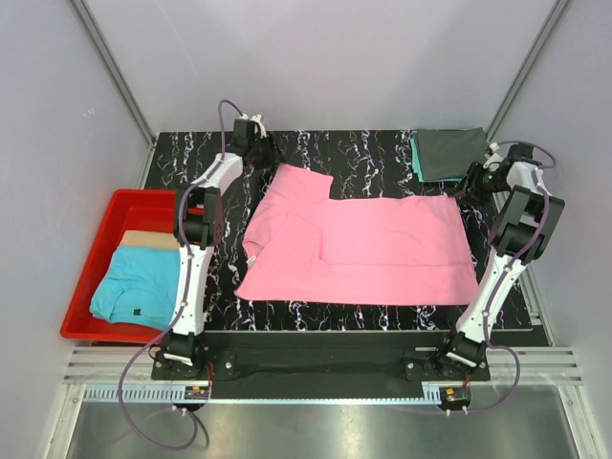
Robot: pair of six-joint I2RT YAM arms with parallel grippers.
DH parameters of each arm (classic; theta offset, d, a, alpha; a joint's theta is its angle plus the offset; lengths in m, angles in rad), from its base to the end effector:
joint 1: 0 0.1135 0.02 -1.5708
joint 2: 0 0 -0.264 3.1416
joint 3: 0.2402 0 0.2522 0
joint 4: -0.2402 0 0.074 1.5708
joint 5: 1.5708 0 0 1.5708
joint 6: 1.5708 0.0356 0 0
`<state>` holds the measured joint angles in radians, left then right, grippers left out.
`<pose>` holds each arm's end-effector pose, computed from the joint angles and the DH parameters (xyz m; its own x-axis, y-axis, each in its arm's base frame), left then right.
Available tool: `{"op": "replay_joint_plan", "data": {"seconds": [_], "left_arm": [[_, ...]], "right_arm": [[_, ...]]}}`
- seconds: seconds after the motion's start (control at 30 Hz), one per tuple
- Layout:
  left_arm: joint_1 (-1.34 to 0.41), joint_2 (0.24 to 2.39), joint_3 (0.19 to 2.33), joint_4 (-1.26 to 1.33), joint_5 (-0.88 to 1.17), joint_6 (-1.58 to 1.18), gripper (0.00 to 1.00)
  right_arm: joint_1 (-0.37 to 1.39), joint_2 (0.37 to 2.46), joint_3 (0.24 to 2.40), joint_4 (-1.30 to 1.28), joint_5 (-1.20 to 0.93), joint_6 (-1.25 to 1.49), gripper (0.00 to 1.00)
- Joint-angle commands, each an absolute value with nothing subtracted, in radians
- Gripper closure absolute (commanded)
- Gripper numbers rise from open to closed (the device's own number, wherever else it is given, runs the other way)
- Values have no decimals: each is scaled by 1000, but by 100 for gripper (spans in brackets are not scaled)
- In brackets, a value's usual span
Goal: Fold and stack the t-shirts
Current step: Fold the tshirt
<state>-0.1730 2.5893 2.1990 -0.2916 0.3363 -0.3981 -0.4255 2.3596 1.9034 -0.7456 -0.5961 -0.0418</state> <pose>0.5670 -0.1110 0.1465 -0.7331 -0.2434 -0.6350 0.1418 0.8586 -0.4927 0.4554 -0.1845 0.1490 -0.8553 0.3497 -0.3822 0.1215 0.8527 0.5081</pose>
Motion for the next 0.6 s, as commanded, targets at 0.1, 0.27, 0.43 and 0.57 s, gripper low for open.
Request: {"op": "replay_joint_plan", "data": {"seconds": [0.1,0.27,0.43,0.57], "left_arm": [[-178,2591,2240,-275,376,-443,55],[-178,2603,2244,-259,394,-463,63],[-179,2605,2227,-184,482,-495,82],[-181,2591,2204,-153,485,-502,100]], "right_arm": [[-425,2379,1927,-759,-633,-71,49],[-425,2390,1924,-762,-632,-83,49],[-426,2385,1942,-758,-661,-101,49],[-428,2419,1986,-764,-706,-97,49]]}}
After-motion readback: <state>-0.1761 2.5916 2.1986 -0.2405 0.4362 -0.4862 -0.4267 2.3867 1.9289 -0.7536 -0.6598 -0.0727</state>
